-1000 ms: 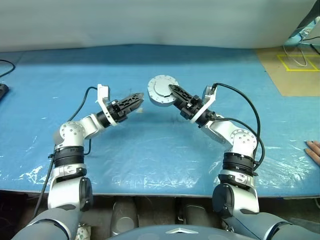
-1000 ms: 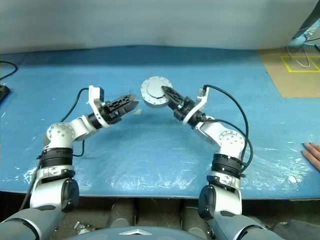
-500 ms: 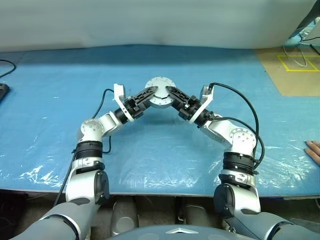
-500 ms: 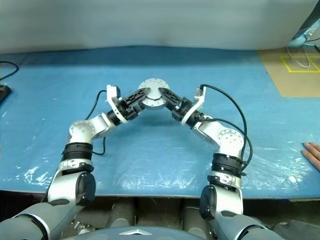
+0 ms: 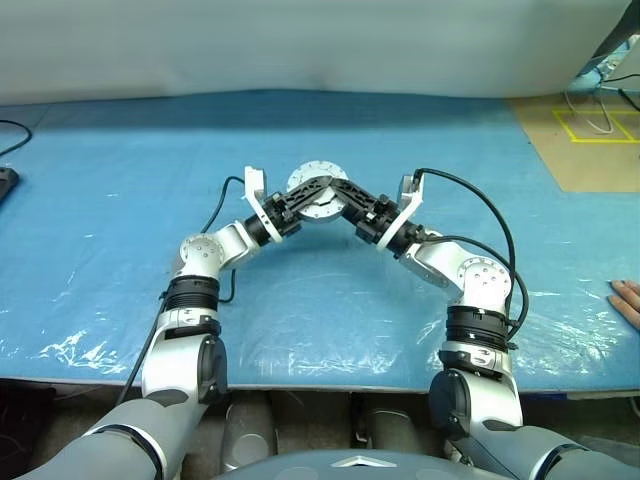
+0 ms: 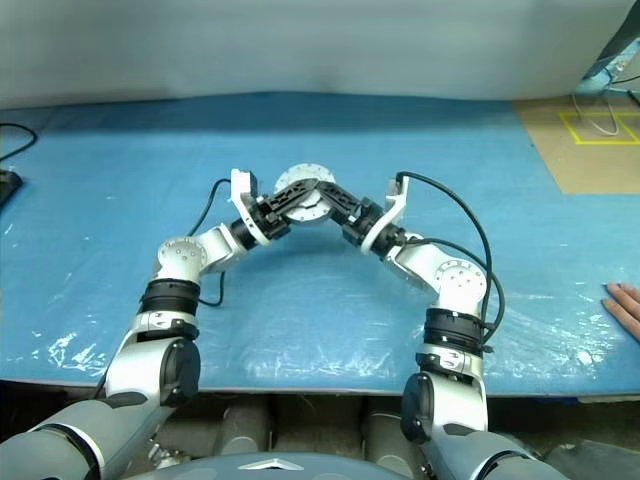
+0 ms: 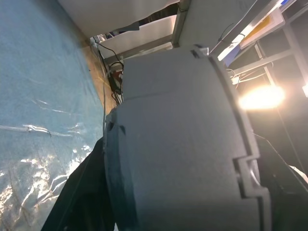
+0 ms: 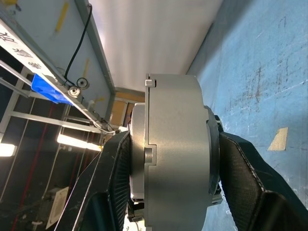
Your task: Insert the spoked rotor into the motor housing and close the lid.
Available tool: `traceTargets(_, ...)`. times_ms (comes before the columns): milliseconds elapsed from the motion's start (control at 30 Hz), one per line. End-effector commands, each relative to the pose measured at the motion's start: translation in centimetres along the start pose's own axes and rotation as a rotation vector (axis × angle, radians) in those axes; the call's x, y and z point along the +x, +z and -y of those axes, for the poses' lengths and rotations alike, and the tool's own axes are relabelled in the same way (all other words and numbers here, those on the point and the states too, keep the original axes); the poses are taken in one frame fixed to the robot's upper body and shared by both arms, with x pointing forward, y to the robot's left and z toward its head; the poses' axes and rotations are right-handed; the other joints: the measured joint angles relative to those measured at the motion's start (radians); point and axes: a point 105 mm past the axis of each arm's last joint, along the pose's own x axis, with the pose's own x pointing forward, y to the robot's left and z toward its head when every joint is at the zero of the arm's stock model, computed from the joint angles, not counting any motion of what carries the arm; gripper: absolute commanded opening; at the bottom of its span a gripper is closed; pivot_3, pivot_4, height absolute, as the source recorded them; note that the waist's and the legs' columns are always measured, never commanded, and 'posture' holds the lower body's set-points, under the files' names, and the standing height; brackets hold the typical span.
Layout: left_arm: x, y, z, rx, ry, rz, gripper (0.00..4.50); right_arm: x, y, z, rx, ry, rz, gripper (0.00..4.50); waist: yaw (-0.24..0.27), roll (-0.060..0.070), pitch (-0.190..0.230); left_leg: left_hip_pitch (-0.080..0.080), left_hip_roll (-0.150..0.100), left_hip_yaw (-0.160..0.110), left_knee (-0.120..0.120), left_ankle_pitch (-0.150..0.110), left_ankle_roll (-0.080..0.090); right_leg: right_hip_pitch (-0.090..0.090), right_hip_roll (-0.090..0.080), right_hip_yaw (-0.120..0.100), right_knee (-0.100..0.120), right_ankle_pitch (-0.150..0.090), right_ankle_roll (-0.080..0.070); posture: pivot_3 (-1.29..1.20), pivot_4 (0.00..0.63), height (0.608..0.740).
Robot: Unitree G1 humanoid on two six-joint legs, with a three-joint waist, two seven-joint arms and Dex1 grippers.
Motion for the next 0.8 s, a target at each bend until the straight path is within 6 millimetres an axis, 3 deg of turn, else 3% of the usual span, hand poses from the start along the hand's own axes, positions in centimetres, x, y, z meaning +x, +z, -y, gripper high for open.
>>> traceTargets(33,-0.7,1.0,-0.1,0.014,0.023,0.045,2.81,0.3,0.5,-3.0,-0.030,0.126,0.024,2.46,0.000,0.000,0.000,0.000,0.000,0.000,0.000,0.000,0.000,0.000,0.000,0.000,0.000,0.000,0.000,0.00,0.150,0.740)
traceTargets(300,-1.0,2.3,0.2,-0.009,0.017,0.115,2.77,0.5,1.1,-2.5,-0.039,0.087,0.062,2.46,0.000,0.000,0.000,0.000,0.000,0.000,0.001,0.000,0.000,0.000,0.000,0.000,0.000,0.000,0.000,0.00,0.150,0.740)
traceTargets(500,-0.9,3.9,1.6,-0.007,-0.046,0.178,2.70,0.6,1.6,-2.3,-0.080,0.048,0.097,2.46,0.000,0.000,0.000,0.000,0.000,0.000,0.001,0.000,0.000,0.000,0.000,0.000,0.001,0.000,0.000,0.00,0.150,0.740)
traceTargets(700,-1.0,4.5,0.4,0.022,0.040,0.212,2.45,0.7,1.4,-2.2,-0.072,0.051,0.090,4.32,-0.001,0.000,0.000,0.000,0.000,-0.001,0.001,0.000,0.000,0.000,0.000,0.000,0.001,0.000,0.001,0.00,0.150,0.740)
traceTargets(800,-1.2,4.8,0.6,0.028,0.031,0.220,2.45,0.7,1.4,-2.3,-0.071,0.053,0.091,4.32,0.000,0.000,0.000,-0.001,0.000,-0.001,0.001,0.000,0.000,0.000,0.000,0.000,0.000,0.001,0.001,0.00,0.150,0.740)
